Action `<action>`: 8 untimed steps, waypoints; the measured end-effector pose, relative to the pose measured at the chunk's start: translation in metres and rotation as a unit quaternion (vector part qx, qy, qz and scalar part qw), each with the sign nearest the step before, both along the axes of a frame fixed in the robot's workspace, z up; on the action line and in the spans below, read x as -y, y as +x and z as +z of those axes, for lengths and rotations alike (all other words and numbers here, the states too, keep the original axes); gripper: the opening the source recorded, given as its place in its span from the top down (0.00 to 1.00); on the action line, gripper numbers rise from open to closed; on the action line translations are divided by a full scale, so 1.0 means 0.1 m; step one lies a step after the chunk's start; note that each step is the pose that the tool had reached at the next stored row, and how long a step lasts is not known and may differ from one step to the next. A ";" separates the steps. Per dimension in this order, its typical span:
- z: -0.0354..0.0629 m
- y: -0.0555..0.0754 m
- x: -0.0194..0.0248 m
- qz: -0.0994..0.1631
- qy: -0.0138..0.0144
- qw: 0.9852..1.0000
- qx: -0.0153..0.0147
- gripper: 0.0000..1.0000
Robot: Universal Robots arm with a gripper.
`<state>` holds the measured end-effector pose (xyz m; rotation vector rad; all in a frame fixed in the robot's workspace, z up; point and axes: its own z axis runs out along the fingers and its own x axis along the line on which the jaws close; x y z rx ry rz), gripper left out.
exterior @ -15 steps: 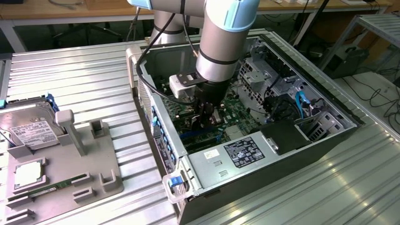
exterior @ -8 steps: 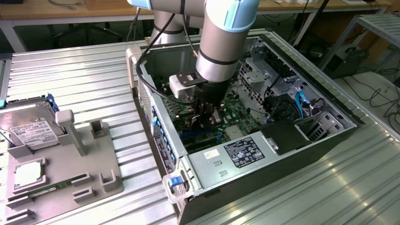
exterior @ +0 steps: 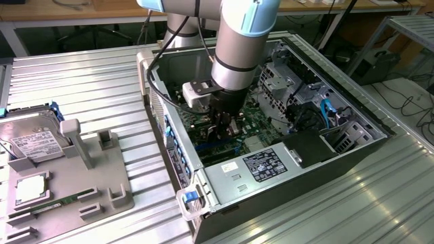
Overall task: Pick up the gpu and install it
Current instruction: 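Insert the gpu into the slot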
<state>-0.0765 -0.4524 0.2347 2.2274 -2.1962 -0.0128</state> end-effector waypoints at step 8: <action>0.055 -0.05 -0.001 -0.007 0.001 1.000 0.005 0.72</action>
